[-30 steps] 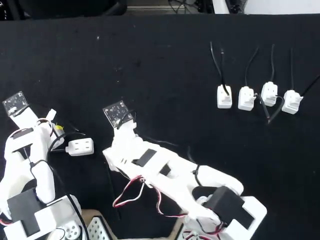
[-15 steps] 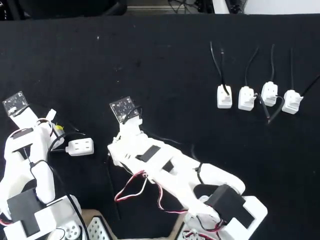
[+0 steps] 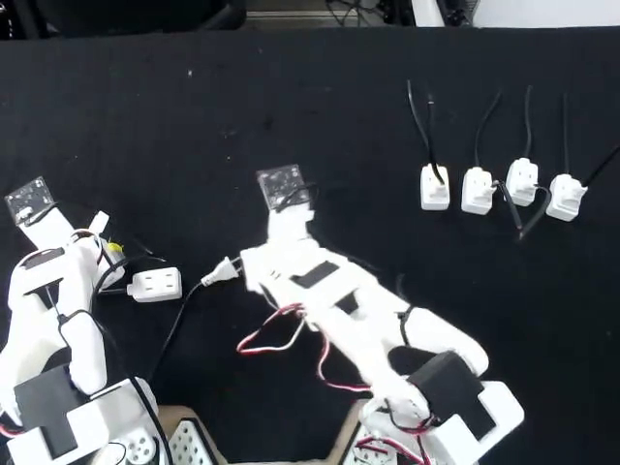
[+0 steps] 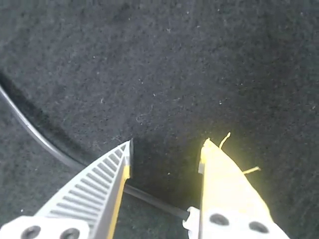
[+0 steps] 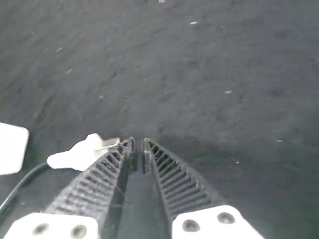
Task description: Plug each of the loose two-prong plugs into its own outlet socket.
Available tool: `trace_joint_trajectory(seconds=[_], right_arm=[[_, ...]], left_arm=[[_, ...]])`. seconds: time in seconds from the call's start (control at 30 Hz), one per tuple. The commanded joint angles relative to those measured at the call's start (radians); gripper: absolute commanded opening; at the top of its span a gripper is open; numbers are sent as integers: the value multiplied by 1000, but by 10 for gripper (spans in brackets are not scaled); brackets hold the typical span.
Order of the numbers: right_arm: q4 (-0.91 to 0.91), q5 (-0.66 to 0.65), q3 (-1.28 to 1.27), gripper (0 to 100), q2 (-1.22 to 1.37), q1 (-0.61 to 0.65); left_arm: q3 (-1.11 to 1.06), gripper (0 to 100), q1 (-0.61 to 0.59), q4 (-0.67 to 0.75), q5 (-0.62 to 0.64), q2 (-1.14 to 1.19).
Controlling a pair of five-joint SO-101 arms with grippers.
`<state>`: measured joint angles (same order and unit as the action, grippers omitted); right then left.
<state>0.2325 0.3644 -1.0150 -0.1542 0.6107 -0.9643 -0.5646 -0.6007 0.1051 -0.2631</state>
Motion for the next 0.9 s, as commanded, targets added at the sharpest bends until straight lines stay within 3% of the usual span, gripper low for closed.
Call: trace_joint_trajectory(seconds=[0.0, 0.17, 0.37, 0.53, 0.87], right_arm=[[63, -2, 45, 15, -114, -14], [121, -6, 27, 35, -211, 110], [-41, -43, -10, 252, -122, 222], [-55, -43, 79, 289, 25, 265], [273, -35, 378, 289, 229, 226]], left_arm=[[-2, 230, 18, 8, 0, -23], [-2, 230, 18, 8, 0, -23], [-2, 230, 18, 8, 0, -23], [-2, 230, 18, 8, 0, -23], [-2, 230, 18, 8, 0, -23]])
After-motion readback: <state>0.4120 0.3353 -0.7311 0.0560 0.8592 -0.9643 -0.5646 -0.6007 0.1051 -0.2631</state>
